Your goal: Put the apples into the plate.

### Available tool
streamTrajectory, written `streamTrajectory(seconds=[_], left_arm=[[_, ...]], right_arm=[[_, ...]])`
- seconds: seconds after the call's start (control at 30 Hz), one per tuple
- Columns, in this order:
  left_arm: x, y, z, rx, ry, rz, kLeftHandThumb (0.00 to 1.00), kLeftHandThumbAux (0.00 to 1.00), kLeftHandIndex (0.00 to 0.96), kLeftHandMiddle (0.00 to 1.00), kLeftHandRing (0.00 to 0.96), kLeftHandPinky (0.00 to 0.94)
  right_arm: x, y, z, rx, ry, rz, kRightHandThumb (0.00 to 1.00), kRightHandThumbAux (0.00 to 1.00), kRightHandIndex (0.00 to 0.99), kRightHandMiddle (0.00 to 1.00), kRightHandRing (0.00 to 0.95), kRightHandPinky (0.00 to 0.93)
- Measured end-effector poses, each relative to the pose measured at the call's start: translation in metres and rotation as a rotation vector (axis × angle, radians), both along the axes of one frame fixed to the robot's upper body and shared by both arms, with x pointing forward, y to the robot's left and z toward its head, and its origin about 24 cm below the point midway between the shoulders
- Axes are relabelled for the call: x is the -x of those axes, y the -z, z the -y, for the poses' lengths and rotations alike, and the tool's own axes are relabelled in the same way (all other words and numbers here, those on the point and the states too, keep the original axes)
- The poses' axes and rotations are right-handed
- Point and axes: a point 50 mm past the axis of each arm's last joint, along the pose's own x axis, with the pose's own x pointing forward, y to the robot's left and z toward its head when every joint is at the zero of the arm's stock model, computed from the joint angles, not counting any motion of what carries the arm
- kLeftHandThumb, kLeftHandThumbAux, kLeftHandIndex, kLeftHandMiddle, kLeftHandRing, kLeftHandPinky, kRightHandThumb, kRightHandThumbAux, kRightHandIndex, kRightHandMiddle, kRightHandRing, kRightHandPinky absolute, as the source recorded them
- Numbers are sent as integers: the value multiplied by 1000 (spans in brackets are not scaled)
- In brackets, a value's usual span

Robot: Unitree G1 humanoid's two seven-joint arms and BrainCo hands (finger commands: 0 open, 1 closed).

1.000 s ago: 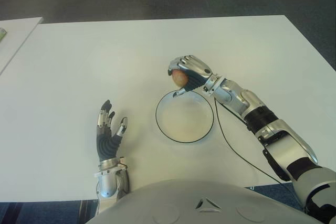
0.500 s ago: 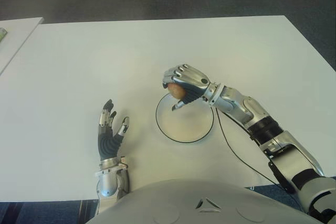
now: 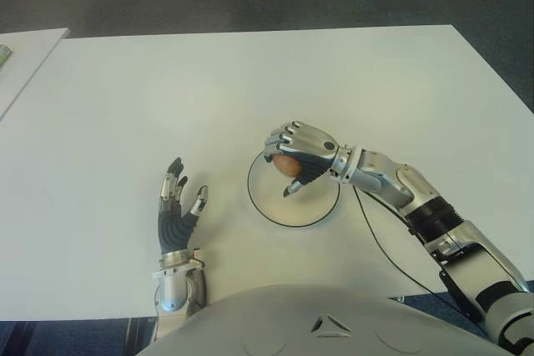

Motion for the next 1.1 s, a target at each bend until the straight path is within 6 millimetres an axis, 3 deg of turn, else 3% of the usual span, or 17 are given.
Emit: streamTrajectory(seconds=[0.47,1.1], left_arm=[[-4,0,1,-16,9,-26,96,640,83,41,23,26],[-6,1,0,-9,4,-35,92,647,89,41,23,18]], right_arm=[[20,-9,7,85,-69,24,726,708,442,856,859,849],[22,0,19,132,-71,27,725,707,443,848,855,849]])
